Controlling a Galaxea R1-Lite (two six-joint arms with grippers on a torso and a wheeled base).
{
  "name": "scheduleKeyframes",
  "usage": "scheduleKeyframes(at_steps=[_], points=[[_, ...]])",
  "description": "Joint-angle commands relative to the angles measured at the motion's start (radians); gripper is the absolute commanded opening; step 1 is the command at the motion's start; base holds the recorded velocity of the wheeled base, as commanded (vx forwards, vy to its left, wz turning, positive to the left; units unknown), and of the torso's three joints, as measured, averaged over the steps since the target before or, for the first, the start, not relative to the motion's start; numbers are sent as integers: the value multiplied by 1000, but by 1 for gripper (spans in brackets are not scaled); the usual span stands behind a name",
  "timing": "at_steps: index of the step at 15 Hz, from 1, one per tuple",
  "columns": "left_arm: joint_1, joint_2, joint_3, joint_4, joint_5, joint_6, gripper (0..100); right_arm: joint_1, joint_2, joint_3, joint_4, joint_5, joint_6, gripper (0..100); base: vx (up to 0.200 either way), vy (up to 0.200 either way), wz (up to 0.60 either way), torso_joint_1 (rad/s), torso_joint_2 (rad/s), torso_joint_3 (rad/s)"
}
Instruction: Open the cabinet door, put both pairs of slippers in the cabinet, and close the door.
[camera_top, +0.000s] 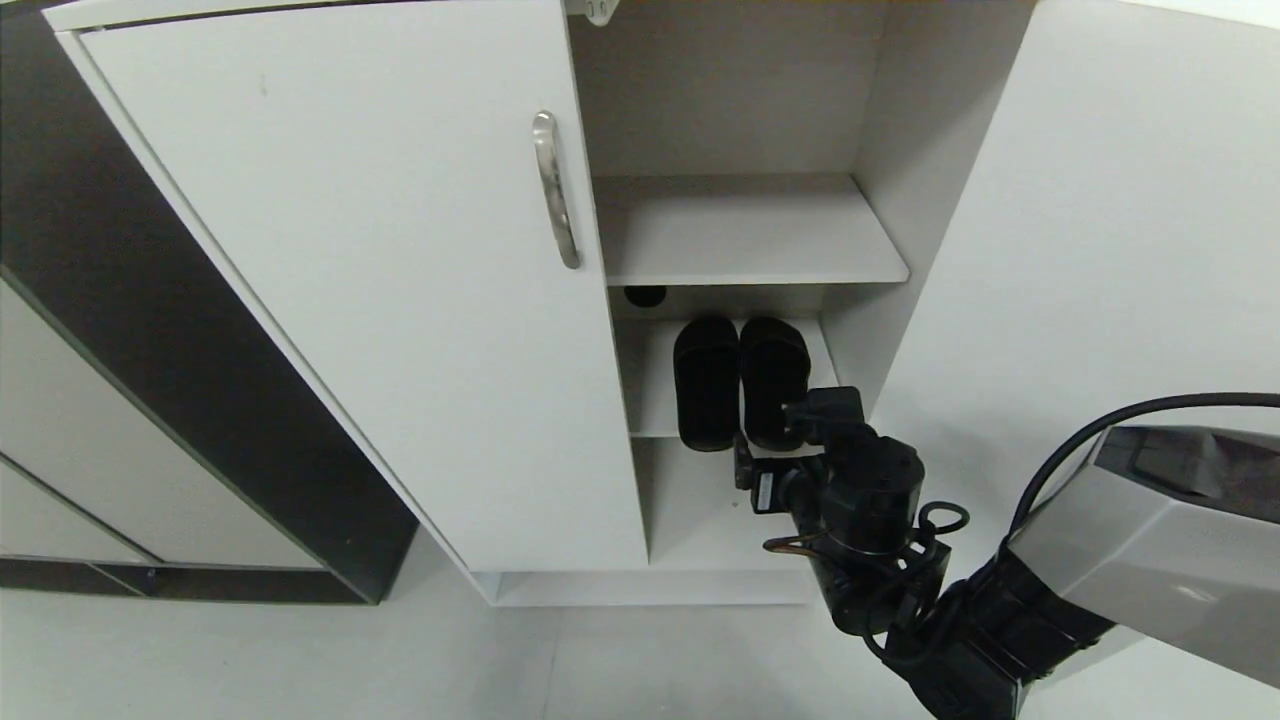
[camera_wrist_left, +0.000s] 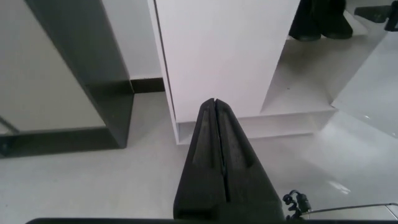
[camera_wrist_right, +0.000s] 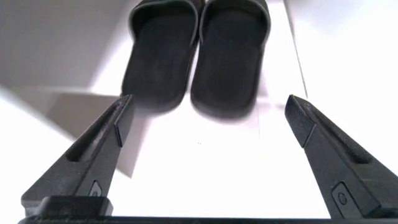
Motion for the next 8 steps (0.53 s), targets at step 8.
scheduleKeyframes(at_steps=[8], points=[[0,0,0,-1,0,1,0,7,-10,15,-31,0,0,100,-75,0,0,1,1,-1]])
